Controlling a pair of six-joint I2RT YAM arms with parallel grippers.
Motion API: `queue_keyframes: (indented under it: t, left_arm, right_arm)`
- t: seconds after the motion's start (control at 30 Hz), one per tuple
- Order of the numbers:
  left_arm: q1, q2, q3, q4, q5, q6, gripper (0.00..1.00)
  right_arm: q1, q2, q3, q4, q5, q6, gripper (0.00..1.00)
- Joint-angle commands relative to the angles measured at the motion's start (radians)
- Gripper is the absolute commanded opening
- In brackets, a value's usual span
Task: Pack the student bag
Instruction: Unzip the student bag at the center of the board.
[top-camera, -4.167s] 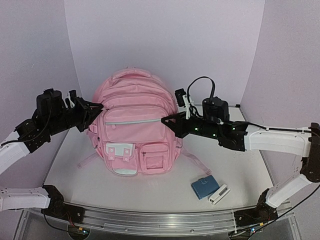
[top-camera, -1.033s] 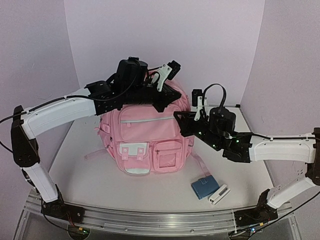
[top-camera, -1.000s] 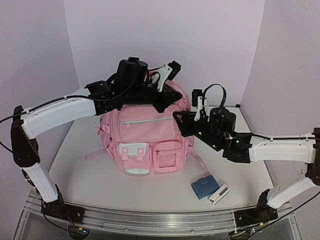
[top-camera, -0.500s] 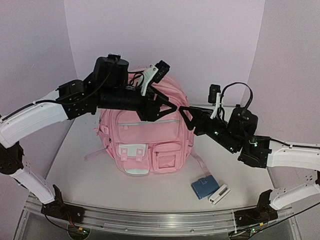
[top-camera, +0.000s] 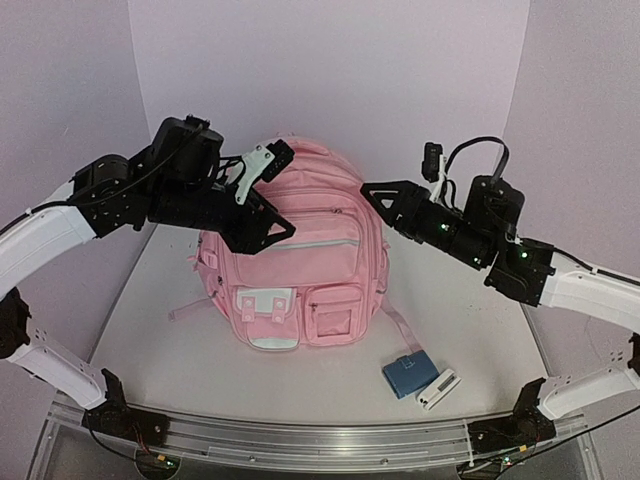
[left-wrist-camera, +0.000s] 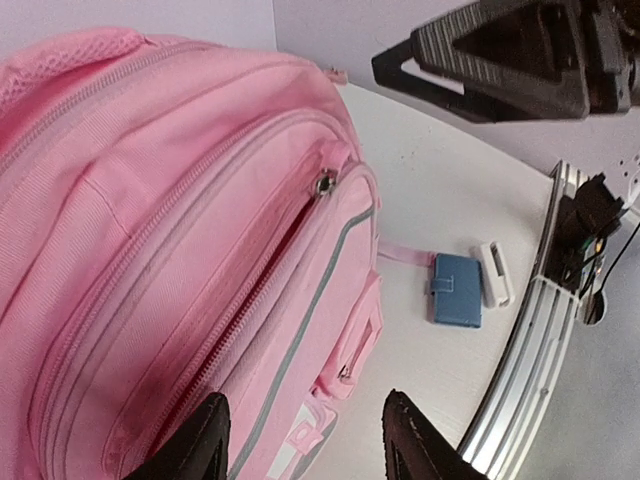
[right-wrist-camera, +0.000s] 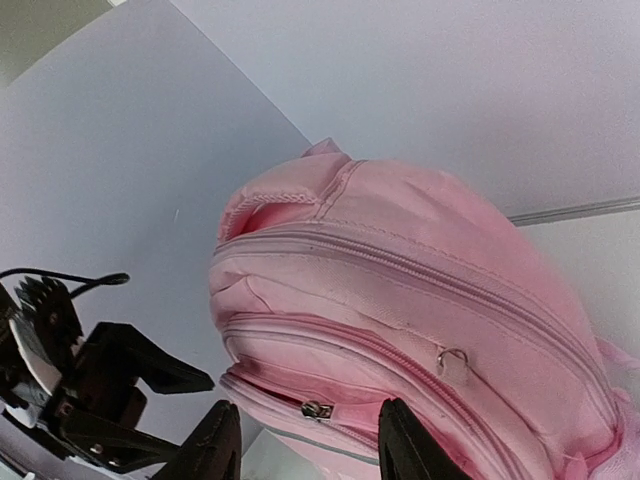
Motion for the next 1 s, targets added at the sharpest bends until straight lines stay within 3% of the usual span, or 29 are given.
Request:
queue_keyframes:
  t: [0.0, 0.77, 0.97]
  left_arm:
    - [0.000, 0.006, -0.004, -0.090, -0.074, 0.045, 0.46]
    - [0.000, -0.067, -0.048, -0.051, -0.185, 0.116, 0.50]
    - [0.000, -0.065, -0.028, -0.103, -0.278, 0.121, 0.52]
  right_arm:
    - [-0.032, 0.031, 0.053, -0.015, -0.122, 0.160, 0.40]
    - [-0.041, 0.147, 0.162, -0.089, -0.060, 0.189, 0.36]
    - [-0.041, 0.164, 0.171, -0.150, 0.002, 0.188, 0.37]
